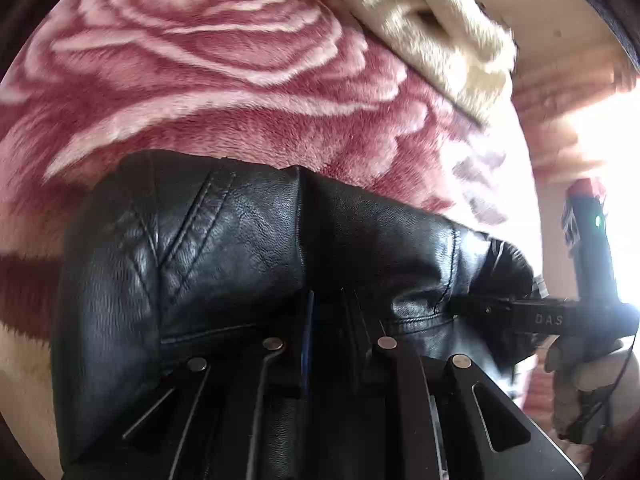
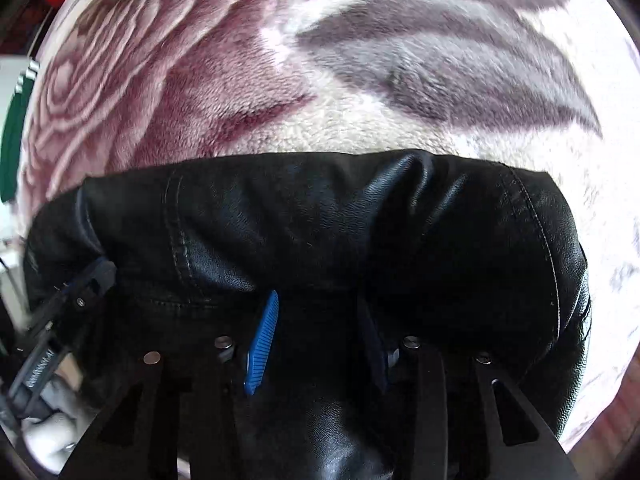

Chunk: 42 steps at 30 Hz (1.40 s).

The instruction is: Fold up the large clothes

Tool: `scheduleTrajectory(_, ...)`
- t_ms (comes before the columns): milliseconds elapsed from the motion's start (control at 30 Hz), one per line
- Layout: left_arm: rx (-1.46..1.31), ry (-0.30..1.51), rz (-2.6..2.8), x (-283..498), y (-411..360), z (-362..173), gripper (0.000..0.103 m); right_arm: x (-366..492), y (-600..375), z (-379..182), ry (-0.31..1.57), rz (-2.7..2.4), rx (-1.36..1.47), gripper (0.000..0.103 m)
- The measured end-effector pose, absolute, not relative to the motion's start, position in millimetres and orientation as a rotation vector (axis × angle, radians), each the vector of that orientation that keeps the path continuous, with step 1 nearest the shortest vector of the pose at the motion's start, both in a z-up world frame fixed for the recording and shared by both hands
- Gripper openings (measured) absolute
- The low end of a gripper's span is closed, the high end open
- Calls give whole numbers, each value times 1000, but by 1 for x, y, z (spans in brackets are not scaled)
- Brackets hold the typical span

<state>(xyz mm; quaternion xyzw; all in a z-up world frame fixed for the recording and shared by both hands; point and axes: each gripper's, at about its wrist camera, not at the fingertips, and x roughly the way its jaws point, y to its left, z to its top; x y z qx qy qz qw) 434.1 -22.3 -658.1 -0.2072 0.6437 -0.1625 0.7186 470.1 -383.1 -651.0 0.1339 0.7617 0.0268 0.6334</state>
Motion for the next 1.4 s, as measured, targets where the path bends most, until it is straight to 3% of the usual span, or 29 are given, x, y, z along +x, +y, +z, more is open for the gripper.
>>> scheduleTrajectory(67,-455,1398,-356,429,-10,-638,15,467,-395,-624,1729,109,345,43)
scheduleTrajectory(200,-409,1362,-292,404,30,-627,28,435,-442,-571,1610,26,288,43)
scheduleTrajectory(300,-589,1392,-287,391,61,-647,28,411,-469,-616,1718,1,321,43)
scheduleTrajectory(367,-686,1351,-270,378,78,-632,28,400,-471,-638,1776,8,344,45)
scheduleTrajectory(400,-702,1320,-262,370,83,-619,34,400,-470,-632,1761,0,325,47)
scheduleTrajectory(433,-709,1293,-254,361,89,-611,53,402,-469,-622,1745,-2,304,53)
scheduleTrajectory(467,-714,1270,-247,353,94,-604,68,402,-468,-608,1713,5,318,66)
scheduleTrajectory(500,-714,1255,-235,342,100,-602,93,400,-469,-595,1675,16,358,70)
scheduleTrajectory(533,-722,1252,-230,337,103,-604,96,396,-469,-578,1628,40,414,70)
scheduleTrajectory(700,-936,1364,-258,323,111,-677,96,380,-449,-550,1535,171,547,75)
scheduleTrajectory(1000,-923,1274,-333,371,58,-666,91,374,-413,-613,1590,202,561,76)
scheduleTrajectory(1067,-822,1277,-314,375,45,-657,51,375,-413,-620,1591,184,625,79)
scheduleTrajectory(1100,-761,1286,-304,376,39,-652,25,375,-415,-619,1595,180,645,79)
scheduleTrajectory(1267,-683,1247,-320,372,36,-619,16,366,-426,-598,1543,161,694,77)
scheduleTrajectory(1367,-623,1229,-364,370,21,-596,16,361,-419,-616,1602,126,609,59)
scheduleTrajectory(1400,-610,1225,-379,371,14,-589,16,360,-417,-625,1611,116,596,59)
